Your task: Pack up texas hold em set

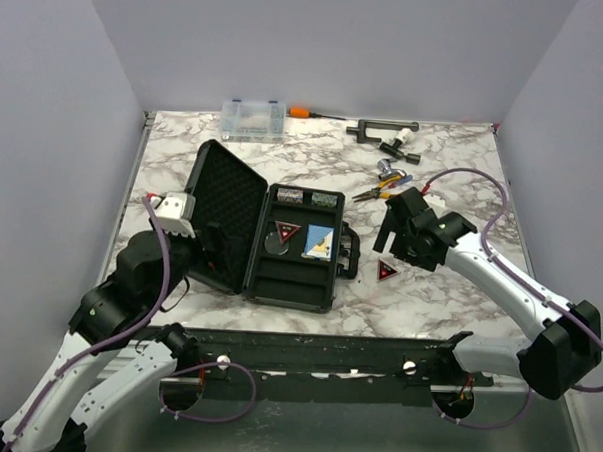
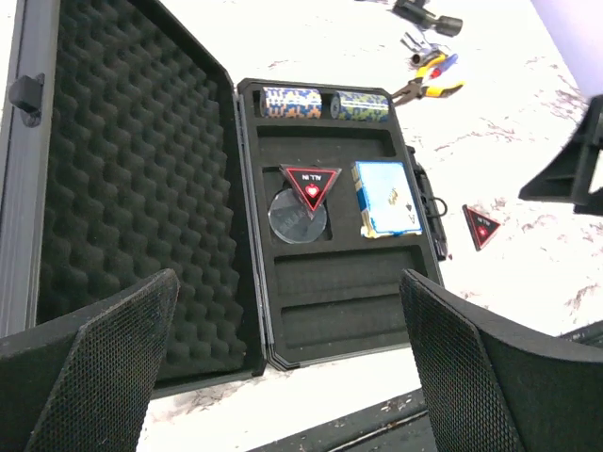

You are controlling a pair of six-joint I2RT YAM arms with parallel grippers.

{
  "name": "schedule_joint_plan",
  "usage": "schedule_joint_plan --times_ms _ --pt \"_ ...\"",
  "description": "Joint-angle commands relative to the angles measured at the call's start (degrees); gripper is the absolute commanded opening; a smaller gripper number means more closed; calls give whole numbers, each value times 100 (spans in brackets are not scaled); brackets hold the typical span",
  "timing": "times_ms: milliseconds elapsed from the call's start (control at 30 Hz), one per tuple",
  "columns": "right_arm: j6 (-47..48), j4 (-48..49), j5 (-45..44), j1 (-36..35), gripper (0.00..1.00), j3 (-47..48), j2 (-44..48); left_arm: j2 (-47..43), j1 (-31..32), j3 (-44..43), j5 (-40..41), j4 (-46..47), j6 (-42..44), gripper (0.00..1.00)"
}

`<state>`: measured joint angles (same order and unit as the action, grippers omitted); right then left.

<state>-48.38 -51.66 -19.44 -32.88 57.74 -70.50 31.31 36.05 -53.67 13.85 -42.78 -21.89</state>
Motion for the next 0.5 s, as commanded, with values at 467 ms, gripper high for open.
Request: schedule_joint_plan --times_ms 467 --pt "693 1011 525 34 100 -478 -1295 -2407 -20 1487 -437 367 365 98"
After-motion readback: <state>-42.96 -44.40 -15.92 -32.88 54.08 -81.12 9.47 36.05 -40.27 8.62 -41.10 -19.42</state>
